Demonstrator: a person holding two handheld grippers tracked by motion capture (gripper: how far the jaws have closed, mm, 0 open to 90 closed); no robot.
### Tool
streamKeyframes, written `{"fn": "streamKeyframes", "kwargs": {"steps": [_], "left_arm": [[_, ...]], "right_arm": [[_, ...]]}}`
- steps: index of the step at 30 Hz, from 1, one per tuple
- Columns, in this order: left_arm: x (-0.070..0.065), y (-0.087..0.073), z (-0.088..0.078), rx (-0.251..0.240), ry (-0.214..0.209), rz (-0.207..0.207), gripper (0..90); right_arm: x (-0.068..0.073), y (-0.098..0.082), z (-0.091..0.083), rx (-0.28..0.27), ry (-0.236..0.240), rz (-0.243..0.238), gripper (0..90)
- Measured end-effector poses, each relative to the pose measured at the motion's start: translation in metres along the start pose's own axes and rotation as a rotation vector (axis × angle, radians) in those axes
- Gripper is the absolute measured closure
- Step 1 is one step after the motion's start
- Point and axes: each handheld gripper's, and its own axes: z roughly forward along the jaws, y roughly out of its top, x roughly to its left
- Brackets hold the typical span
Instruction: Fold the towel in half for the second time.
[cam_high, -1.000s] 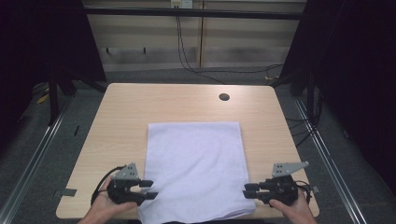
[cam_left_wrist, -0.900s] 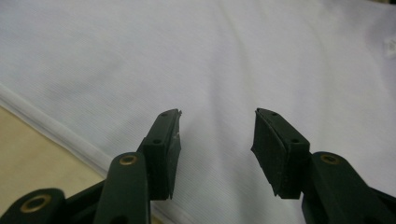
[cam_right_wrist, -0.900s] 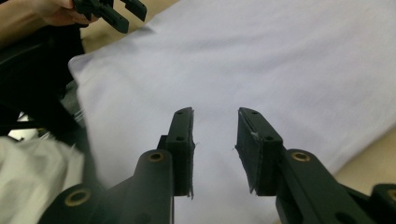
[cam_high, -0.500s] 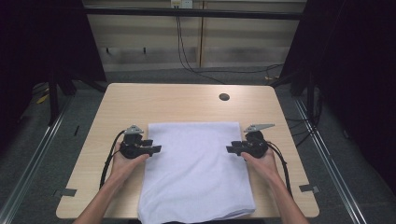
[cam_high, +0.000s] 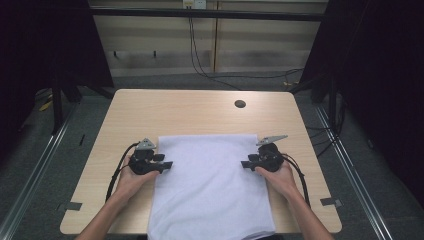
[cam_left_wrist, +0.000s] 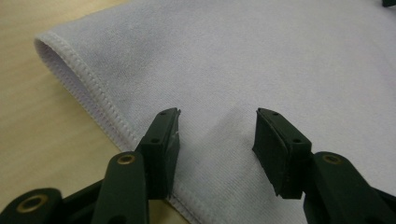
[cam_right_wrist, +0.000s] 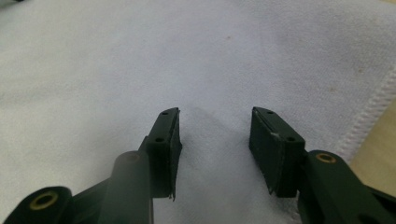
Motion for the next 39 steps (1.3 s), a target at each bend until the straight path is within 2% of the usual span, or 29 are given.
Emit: {"fn": "streamKeyframes", "kwargs": {"steps": [1, 3, 5, 6, 7, 8, 12, 13, 14, 15, 16, 17, 18, 19, 20, 21, 23, 26, 27, 29, 30, 32, 34, 35, 36, 37, 39], "left_arm": [[-0.002, -0.002, -0.003, 0.007, -0.002, -0.009, 51.8], [-0.011, -0.005, -0.008, 0.038, 0.003, 0.021, 52.1], [-0.02, -0.008, -0.013, 0.063, -0.004, 0.008, 52.2], [-0.025, -0.01, -0.015, 0.072, 0.008, 0.037, 52.3], [-0.028, -0.013, -0.016, 0.071, 0.011, 0.043, 52.6], [-0.031, -0.014, -0.018, 0.074, 0.009, 0.049, 52.6], [-0.043, -0.022, -0.025, 0.084, -0.009, 0.057, 52.9], [-0.045, -0.024, -0.026, 0.088, -0.008, 0.073, 53.0], [-0.048, -0.026, -0.027, 0.079, -0.008, 0.067, 52.9], [-0.05, -0.027, -0.028, 0.087, -0.017, 0.059, 52.8], [-0.053, -0.027, -0.029, 0.096, -0.017, 0.068, 52.8], [-0.055, -0.029, -0.031, 0.102, -0.029, 0.067, 52.6], [-0.054, -0.029, -0.032, 0.1, -0.055, 0.045, 51.0], [-0.053, -0.029, -0.033, 0.105, -0.068, 0.038, 50.7], [-0.05, -0.028, -0.033, 0.103, -0.084, 0.026, 50.6], [-0.047, -0.027, -0.035, 0.097, -0.081, 0.02, 49.1], [-0.039, -0.02, -0.039, 0.064, -0.073, 0.02, 47.4], [-0.023, -0.004, -0.044, 0.012, -0.039, 0.03, 47.4], [-0.015, 0.001, -0.043, 0.024, -0.029, 0.037, 48.3], [-0.002, 0.009, -0.04, 0.005, 0.048, 0.039, 51.6], [0.005, 0.012, -0.039, -0.014, 0.041, 0.025, 52.7], [0.016, 0.016, -0.035, -0.027, 0.03, -0.014, 52.3], [0.024, 0.015, -0.027, -0.013, 0.017, -0.039, 46.5], [0.026, 0.014, -0.023, -0.002, 0.01, -0.056, 40.6], [0.027, 0.013, -0.019, 0.0, -0.002, -0.055, 37.3], [0.026, 0.011, -0.017, 0.01, -0.018, -0.041, 39.8], [0.022, 0.009, -0.013, 0.024, -0.035, -0.017, 38.9]], "right_arm": [[0.003, -0.003, -0.003, 0.009, -0.002, -0.001, 53.1], [0.011, -0.01, -0.007, 0.011, 0.008, -0.013, 53.3], [0.018, -0.016, -0.013, 0.026, 0.012, -0.025, 53.3], [0.022, -0.02, -0.015, 0.026, 0.019, -0.035, 53.3], [0.026, -0.023, -0.018, 0.038, 0.007, -0.067, 53.3], [0.03, -0.025, -0.021, 0.048, 0.01, -0.075, 53.3], [0.038, -0.037, -0.031, 0.058, 0.039, -0.059, 53.3], [0.04, -0.04, -0.033, 0.057, 0.045, -0.055, 53.3], [0.042, -0.042, -0.035, 0.062, 0.054, -0.056, 53.3], [0.045, -0.044, -0.037, 0.07, 0.06, -0.058, 53.2], [0.046, -0.045, -0.039, 0.081, 0.069, -0.056, 52.9], [0.046, -0.045, -0.041, 0.108, 0.095, -0.033, 52.7], [0.046, -0.045, -0.043, 0.129, 0.118, -0.026, 53.0], [0.046, -0.045, -0.045, 0.132, 0.122, -0.041, 53.5], [0.045, -0.046, -0.046, 0.12, 0.106, -0.057, 53.4], [0.043, -0.045, -0.048, 0.1, 0.098, -0.059, 53.1], [0.033, -0.04, -0.052, 0.024, 0.079, -0.029, 53.0], [0.016, -0.025, -0.057, -0.033, 0.011, 0.004, 55.4], [0.011, -0.02, -0.056, -0.037, -0.046, -0.014, 56.6], [-0.001, -0.012, -0.052, -0.029, -0.094, -0.015, 57.7], [-0.008, -0.009, -0.049, -0.05, -0.105, -0.001, 57.8], [-0.02, -0.006, -0.044, -0.059, -0.082, 0.029, 56.3], [-0.028, -0.005, -0.036, -0.028, -0.047, 0.047, 53.3], [-0.031, -0.006, -0.031, -0.02, -0.045, 0.042, 52.3], [-0.032, -0.007, -0.026, 0.0, -0.058, 0.04, 51.9], [-0.034, -0.007, -0.023, 0.009, -0.048, 0.04, 52.2], [-0.036, -0.009, -0.023, -0.019, -0.007, 0.067, 54.4]]}}
